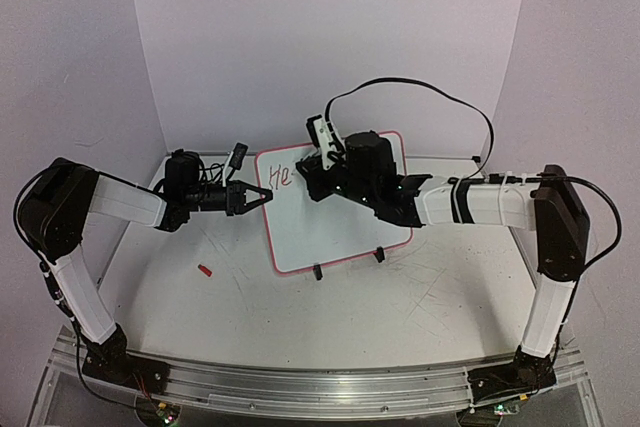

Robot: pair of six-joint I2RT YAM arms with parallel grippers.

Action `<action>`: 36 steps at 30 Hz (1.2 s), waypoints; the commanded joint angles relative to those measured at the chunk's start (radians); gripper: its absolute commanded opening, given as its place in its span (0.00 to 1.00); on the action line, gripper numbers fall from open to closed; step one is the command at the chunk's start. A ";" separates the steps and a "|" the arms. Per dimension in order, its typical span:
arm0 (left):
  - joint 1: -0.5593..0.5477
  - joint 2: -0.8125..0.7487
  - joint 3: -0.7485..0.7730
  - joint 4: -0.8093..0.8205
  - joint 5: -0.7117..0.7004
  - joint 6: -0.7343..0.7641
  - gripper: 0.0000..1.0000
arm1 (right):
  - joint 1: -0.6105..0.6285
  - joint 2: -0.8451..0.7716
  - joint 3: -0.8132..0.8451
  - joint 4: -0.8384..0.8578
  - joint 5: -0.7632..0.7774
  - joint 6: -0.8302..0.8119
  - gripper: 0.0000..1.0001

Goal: Write a sentence on the whiteboard

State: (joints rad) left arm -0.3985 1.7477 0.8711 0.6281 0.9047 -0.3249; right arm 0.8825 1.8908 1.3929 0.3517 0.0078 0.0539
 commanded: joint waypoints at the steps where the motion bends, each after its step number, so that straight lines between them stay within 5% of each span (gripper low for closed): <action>1: 0.004 -0.008 0.032 0.002 -0.069 0.098 0.00 | 0.002 -0.007 -0.029 0.001 0.017 0.011 0.00; 36: 0.003 -0.015 0.027 -0.003 -0.069 0.100 0.00 | -0.014 -0.030 0.004 0.006 0.155 -0.027 0.00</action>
State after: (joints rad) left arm -0.3985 1.7477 0.8711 0.6258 0.8970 -0.3256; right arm 0.8963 1.8786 1.3614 0.3553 0.0968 0.0489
